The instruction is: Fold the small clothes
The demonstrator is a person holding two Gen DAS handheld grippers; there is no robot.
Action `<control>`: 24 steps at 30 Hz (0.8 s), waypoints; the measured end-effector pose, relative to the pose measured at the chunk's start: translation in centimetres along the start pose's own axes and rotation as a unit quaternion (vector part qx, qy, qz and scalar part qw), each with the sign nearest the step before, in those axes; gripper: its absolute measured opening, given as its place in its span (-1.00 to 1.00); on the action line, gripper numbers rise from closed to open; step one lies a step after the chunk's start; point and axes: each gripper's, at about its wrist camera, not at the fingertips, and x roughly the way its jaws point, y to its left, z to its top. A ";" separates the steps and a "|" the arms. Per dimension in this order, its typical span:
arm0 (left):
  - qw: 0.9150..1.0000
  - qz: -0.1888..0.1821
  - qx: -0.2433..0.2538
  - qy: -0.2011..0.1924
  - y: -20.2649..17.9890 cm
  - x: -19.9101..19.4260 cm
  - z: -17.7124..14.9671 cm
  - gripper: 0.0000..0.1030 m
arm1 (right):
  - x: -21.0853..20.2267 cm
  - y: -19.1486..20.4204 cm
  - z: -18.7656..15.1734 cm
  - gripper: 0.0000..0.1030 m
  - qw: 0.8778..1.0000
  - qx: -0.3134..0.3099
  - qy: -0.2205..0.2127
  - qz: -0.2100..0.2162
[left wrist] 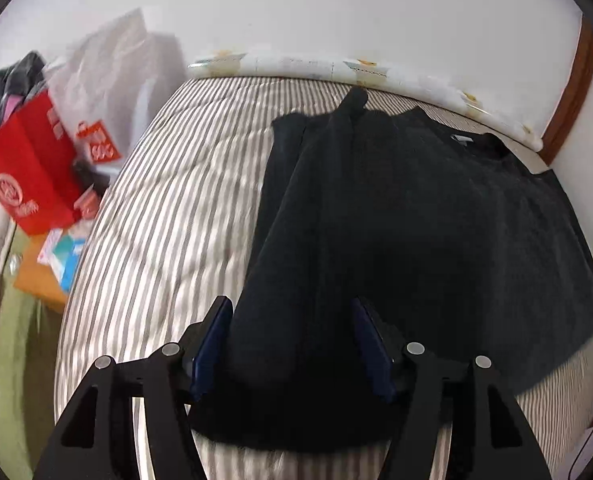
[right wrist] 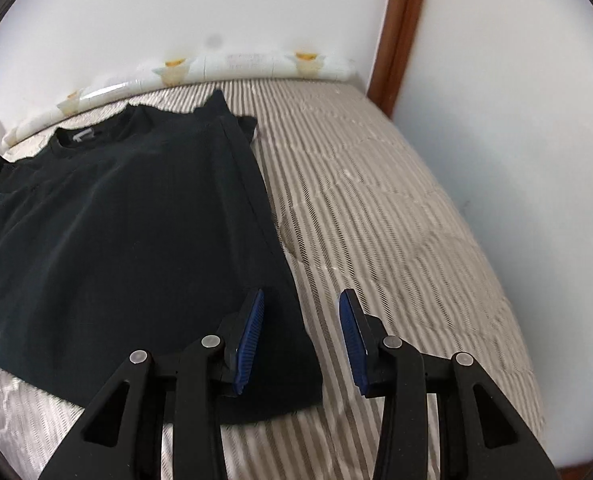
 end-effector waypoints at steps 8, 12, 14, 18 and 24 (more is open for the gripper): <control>0.999 -0.012 -0.031 -0.012 2.7 -3.7 -4.8 0.20 | -5.0 9.0 0.3 -0.05 0.995 -0.070 -0.043 0.057; 0.999 -0.013 -0.042 -0.005 3.9 -4.9 -7.3 0.19 | -6.1 17.1 -0.2 0.01 0.985 -0.116 -0.053 0.113; 0.998 -0.019 -0.053 -0.008 4.7 -5.6 -8.4 0.19 | -6.4 21.5 -0.7 0.04 0.978 -0.149 -0.057 0.134; 0.996 -0.032 -0.082 -0.021 6.9 -7.7 -10.0 0.24 | -7.6 28.7 -2.0 0.15 0.963 -0.191 -0.057 0.183; 0.995 -0.027 -0.093 -0.021 9.7 -9.2 -12.3 0.33 | -10.1 38.5 -5.2 0.26 0.933 -0.278 -0.071 0.216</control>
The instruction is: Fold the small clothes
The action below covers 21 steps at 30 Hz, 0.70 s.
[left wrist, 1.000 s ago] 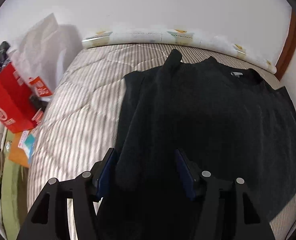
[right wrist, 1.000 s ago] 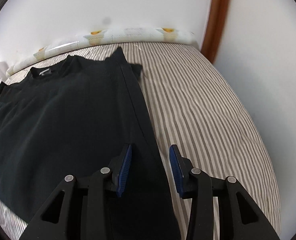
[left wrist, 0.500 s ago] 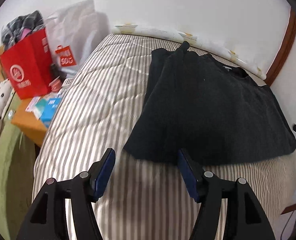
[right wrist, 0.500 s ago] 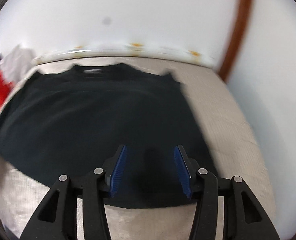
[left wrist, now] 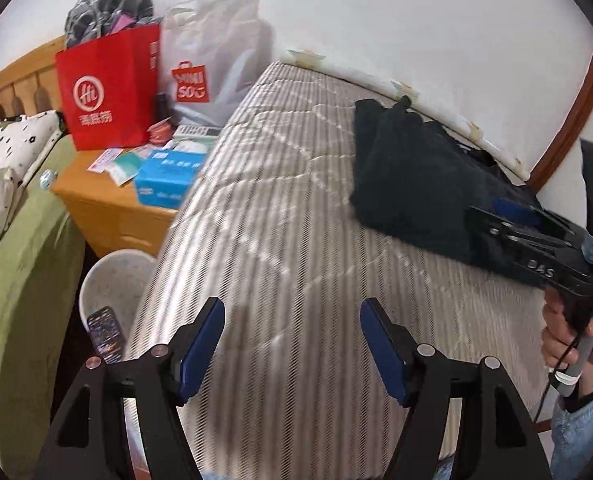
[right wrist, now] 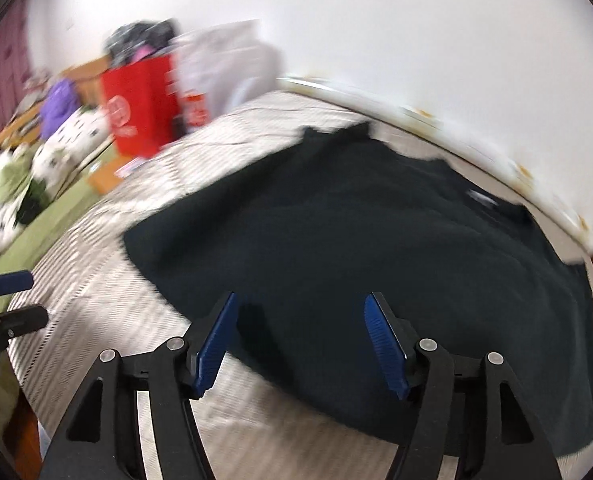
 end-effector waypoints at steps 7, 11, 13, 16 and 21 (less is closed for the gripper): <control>1.000 -0.021 -0.015 0.006 2.5 0.1 -0.9 0.34 | 1.3 7.2 0.6 0.32 0.995 -0.095 0.002 0.004; 0.999 -0.033 -0.020 0.006 2.8 0.4 -0.8 0.34 | 3.9 8.3 0.7 0.32 0.994 -0.110 0.023 -0.008; 0.999 -0.036 -0.017 0.006 2.7 0.6 -0.6 0.34 | 4.3 8.8 0.8 0.32 0.993 -0.120 0.008 -0.024; 0.999 -0.042 -0.013 0.010 2.5 1.1 -0.1 0.34 | 5.4 8.5 1.8 0.01 0.994 -0.104 0.001 -0.031; 0.999 -0.049 -0.008 0.013 1.7 2.1 0.8 0.35 | 5.0 6.6 3.3 -0.64 0.998 -0.053 -0.022 -0.022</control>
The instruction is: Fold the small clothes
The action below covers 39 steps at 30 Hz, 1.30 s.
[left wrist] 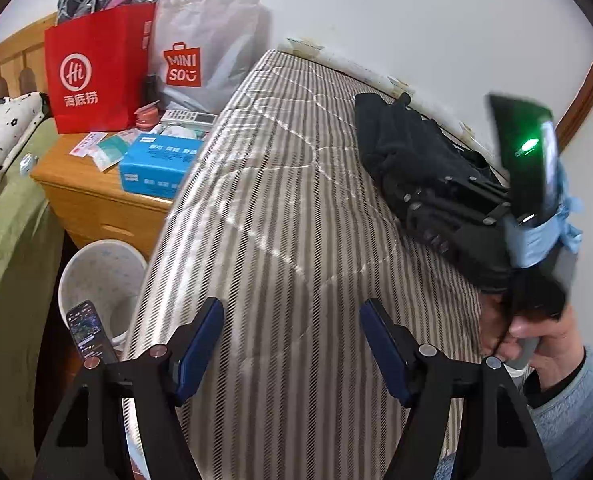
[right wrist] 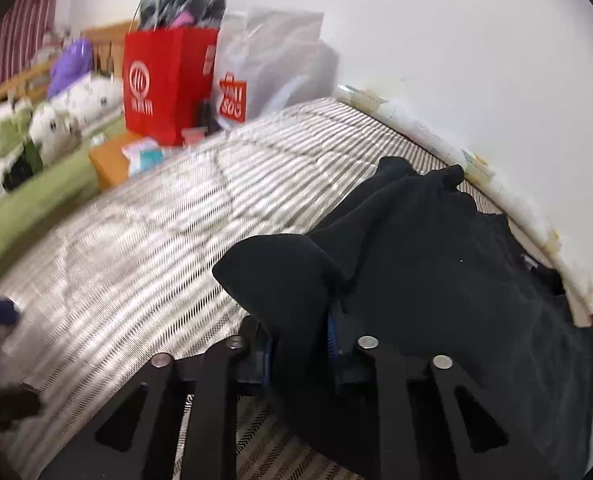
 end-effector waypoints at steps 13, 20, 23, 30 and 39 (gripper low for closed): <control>0.998 -0.029 0.056 0.011 -7.6 2.6 2.2 0.35 | -15.3 -20.5 -3.2 -0.71 0.954 0.246 -0.169 -0.009; 0.993 -0.065 0.100 0.006 -14.3 4.1 2.8 0.35 | -18.3 -30.3 -13.9 -0.71 0.916 0.360 -0.172 -0.050; 0.989 -0.088 0.123 0.005 -17.5 5.0 2.6 0.35 | -17.3 -33.1 -18.8 -0.71 0.906 0.396 -0.135 -0.059; 0.975 -0.139 0.175 0.015 -24.2 6.7 1.0 0.42 | -16.0 -34.5 -25.0 -0.24 0.897 0.431 -0.092 -0.023; 0.969 -0.115 0.218 0.023 -29.1 9.7 -0.1 0.52 | -13.8 -35.2 -24.1 0.31 0.890 0.441 -0.111 0.028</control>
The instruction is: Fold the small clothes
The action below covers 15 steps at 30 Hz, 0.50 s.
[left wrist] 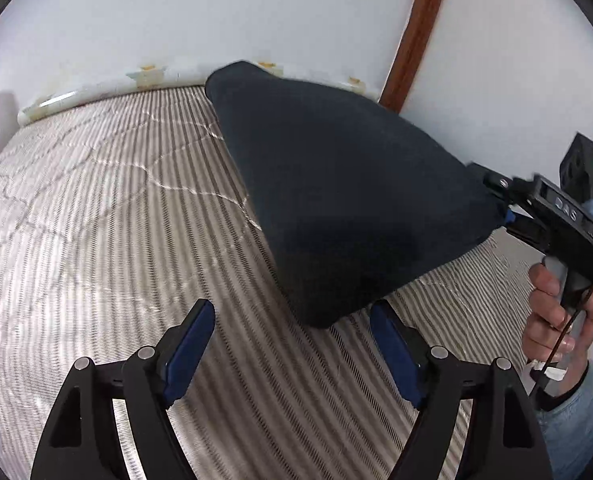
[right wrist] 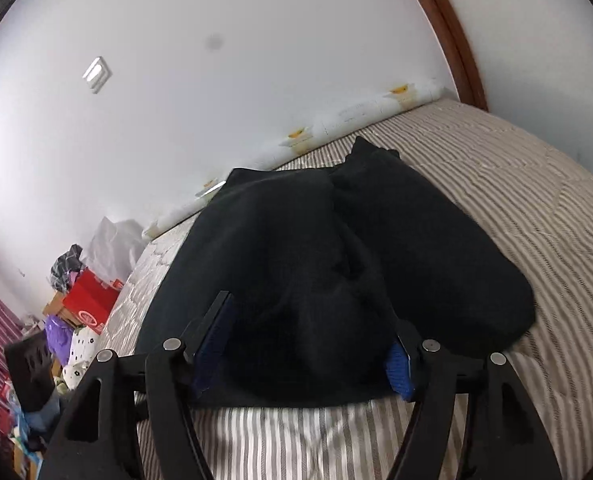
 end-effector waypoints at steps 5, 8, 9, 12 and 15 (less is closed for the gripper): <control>1.000 0.010 -0.003 0.009 -1.6 2.2 1.2 0.52 | 3.4 0.2 1.5 0.11 1.000 0.017 0.012 -0.009; 1.000 0.009 -0.005 0.013 -2.8 3.1 1.7 0.52 | 4.4 1.6 2.5 -0.60 0.999 -0.025 0.008 -0.033; 1.000 0.014 -0.004 0.009 -3.2 3.2 1.8 0.52 | 4.2 1.9 2.9 -0.68 0.999 -0.048 0.001 -0.025; 1.000 0.026 0.001 0.006 -4.0 3.4 2.3 0.52 | 1.0 1.2 4.0 -0.75 0.996 -0.069 -0.058 -0.016; 0.999 0.032 0.011 0.006 -4.7 3.5 2.3 0.52 | -2.4 -1.1 4.5 -0.75 0.991 -0.071 -0.108 -0.045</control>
